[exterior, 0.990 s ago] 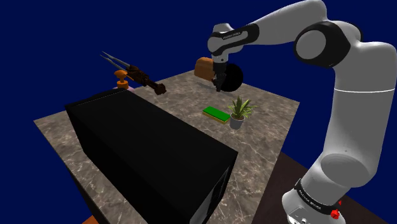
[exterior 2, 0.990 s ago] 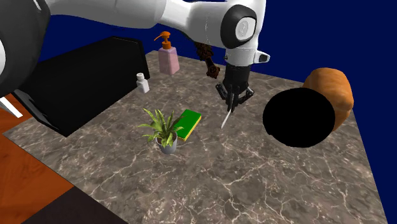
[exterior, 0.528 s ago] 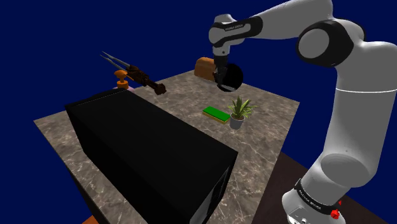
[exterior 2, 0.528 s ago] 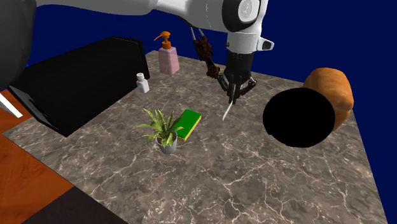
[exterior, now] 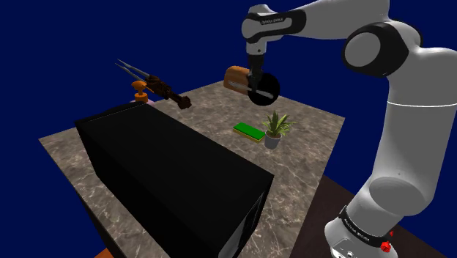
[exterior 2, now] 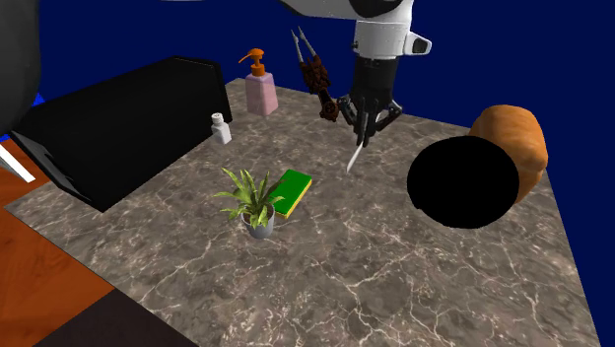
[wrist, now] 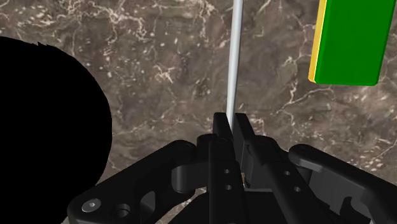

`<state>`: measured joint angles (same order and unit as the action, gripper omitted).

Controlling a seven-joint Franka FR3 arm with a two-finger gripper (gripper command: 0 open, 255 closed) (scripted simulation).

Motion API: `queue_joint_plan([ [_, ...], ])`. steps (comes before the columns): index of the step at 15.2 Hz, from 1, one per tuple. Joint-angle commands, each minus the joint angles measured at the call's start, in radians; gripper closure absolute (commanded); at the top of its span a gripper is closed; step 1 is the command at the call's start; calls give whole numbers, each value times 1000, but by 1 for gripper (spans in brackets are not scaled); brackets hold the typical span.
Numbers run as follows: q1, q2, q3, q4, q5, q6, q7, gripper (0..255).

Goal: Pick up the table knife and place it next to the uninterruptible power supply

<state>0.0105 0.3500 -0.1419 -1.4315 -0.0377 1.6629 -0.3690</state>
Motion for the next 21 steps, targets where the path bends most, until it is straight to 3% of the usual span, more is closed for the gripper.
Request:
queue_joint_plan([
  [1, -1, 2, 0, 32, 0, -31, -2, 255],
  [12, -6, 29, -2, 222, 4, -193, -14, 255],
  [21, -18, 97, -4, 452, 12, -354, -27, 255],
])
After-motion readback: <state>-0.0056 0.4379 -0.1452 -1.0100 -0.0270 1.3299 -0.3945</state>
